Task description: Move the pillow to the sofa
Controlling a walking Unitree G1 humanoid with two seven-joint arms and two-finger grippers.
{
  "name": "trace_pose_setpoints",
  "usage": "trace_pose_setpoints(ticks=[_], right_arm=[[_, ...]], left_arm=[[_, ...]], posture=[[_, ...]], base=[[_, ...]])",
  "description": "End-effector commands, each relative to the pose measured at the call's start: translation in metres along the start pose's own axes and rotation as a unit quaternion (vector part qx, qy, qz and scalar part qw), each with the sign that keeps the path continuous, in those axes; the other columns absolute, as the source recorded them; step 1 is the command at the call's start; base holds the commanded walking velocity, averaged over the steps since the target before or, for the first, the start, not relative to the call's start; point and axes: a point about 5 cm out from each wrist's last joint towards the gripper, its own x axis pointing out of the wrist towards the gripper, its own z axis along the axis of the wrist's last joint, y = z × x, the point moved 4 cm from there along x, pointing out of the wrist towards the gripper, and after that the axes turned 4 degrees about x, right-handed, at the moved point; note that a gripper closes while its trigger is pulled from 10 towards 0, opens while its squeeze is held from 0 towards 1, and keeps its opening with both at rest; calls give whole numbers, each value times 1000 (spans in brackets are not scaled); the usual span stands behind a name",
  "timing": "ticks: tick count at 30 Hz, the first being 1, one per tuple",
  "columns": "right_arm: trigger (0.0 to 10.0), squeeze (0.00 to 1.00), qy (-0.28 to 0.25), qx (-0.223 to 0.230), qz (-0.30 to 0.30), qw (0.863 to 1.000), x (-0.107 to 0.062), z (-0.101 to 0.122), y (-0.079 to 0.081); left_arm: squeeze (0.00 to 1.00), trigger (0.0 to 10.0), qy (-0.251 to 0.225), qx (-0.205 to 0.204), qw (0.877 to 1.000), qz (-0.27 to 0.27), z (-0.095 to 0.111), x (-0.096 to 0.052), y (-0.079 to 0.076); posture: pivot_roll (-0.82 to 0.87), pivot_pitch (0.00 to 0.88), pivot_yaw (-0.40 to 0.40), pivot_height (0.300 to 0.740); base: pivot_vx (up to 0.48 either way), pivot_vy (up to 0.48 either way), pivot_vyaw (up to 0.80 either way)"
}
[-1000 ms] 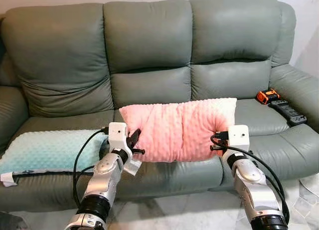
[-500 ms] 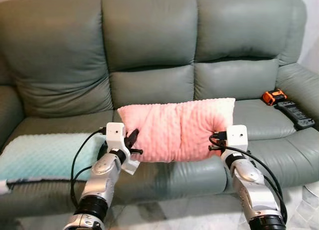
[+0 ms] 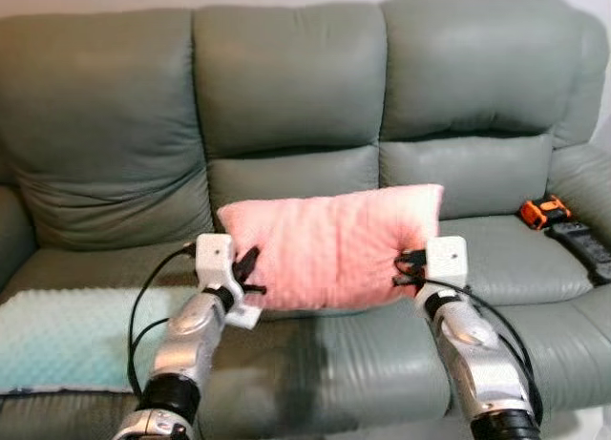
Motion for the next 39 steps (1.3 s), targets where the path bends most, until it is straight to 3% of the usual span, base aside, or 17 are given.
trace_pose_setpoints(ticks=[1, 12, 18, 20, 25, 35, 38, 39], right_arm=[[10000, 0, -9, -5, -16, 1000, -1, 5, -12], [10000, 0, 13, -8, -23, 1000, 8, -4, -19], [10000, 0, 24, 0, -52, 998, 10, -8, -40], [10000, 0, 34, 12, -74, 997, 10, -14, -52], [10000, 0, 45, 27, -96, 994, 5, -24, -61], [10000, 0, 60, 35, -114, 991, -9, -46, -66], [10000, 0, 67, 49, -114, 990, -6, -48, -64], [10000, 0, 67, 76, -113, 988, -5, -46, -61]], left_arm=[[0, 10000, -4, 6, 1000, -11, 4, 4, -11], [0, 10000, 59, 22, 998, 24, -22, 2, 11], [0, 10000, 73, 50, 995, 49, -22, 4, 23], [0, 10000, 91, 65, 992, 55, -28, 2, 26], [0, 10000, 120, 71, 988, 66, -42, -4, 32], [0, 10000, 125, 69, 987, 68, -54, -9, 29], [0, 10000, 128, 70, 987, 69, -57, -11, 28], [0, 10000, 132, 70, 986, 75, -61, -13, 29]], posture=[[-121, 4, 24, 740], [-102, 11, 27, 740], [-109, 40, 45, 740], [-113, 78, 56, 740], [-112, 145, 68, 740], [-94, 289, 85, 740], [-93, 323, 81, 740], [-94, 363, 77, 740]], base=[[0, 0, 0], [0, 0, 0], [0, 0, 0], [0, 0, 0], [0, 0, 0], [0, 0, 0], [0, 0, 0], [0, 0, 0]])
